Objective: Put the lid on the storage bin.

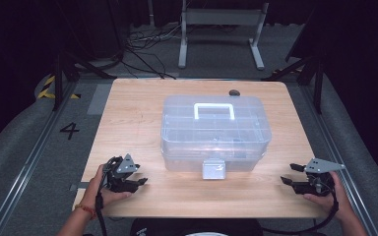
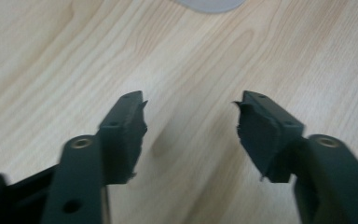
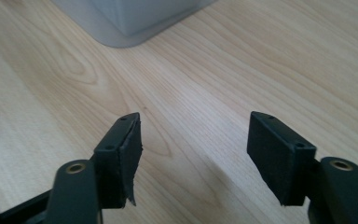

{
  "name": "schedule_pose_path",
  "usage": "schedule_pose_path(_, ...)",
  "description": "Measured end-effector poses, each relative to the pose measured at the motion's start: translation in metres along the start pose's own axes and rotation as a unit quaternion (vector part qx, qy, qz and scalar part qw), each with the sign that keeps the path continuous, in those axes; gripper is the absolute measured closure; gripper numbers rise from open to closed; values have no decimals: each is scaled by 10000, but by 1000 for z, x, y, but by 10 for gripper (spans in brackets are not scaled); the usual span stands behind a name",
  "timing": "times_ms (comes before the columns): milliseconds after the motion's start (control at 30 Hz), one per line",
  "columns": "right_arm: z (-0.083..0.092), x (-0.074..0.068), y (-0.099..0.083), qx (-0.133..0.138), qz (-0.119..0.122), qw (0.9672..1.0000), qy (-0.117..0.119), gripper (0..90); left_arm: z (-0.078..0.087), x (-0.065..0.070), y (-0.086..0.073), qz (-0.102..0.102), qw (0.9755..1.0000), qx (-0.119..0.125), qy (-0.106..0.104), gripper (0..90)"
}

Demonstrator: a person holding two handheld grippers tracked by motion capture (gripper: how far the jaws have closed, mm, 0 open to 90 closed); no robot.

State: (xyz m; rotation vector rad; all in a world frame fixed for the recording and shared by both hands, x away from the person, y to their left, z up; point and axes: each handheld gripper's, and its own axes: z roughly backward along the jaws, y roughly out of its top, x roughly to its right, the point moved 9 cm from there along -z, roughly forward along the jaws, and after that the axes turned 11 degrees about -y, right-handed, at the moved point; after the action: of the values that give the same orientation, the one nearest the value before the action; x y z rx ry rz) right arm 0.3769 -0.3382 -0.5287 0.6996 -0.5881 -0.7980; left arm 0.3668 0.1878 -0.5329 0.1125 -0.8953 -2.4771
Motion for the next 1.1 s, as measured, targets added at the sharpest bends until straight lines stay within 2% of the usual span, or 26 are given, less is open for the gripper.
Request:
schedule_pose_path(67, -2, 1, -4, -8, -94, 10000, -15, 321, 3, -1, -6, 126, 9999, 45, 46, 314)
schedule_pose_path(200, -8, 5, -9, -37, -389, 9990, -195, 247, 9, -4, -22, 601, 9976, 218, 278, 226)
schedule_pose_path(233, -9, 7, -11, -71, -498, 9984, -240, 239, 9, -4, -22, 601, 9976, 218, 278, 197)
schedule_pose_path(267, -11, 8, -13, -89, -624, 9977, -257, 220, 8, -6, -28, 741, 9965, 215, 316, 171)
schedule_pose_path(300, -11, 8, -13, -89, -624, 9977, -257, 220, 9, -6, -31, 887, 9951, 322, 278, 171)
schedule_pose_path(333, -13, 10, -16, -183, -723, 9968, -300, 212, 10, -9, -33, 939, 9934, 517, 398, 164)
schedule_pose_path(400, -13, 11, -16, -198, -740, 9966, -315, 211, 9, -9, -34, 941, 9931, 580, 398, 154)
schedule_pose_path(467, -13, 10, -16, -214, -778, 9964, -243, 208, 9, -9, -34, 909, 9933, 581, 424, 154)
schedule_pose_path(833, -14, 10, -16, -217, -764, 9966, -238, 200, 9, -9, -34, 954, 9929, 592, 393, 151)
schedule_pose_path(1100, -14, 10, -16, -218, -764, 9965, -242, 200, 9, -10, -34, 886, 9938, 555, 380, 148)
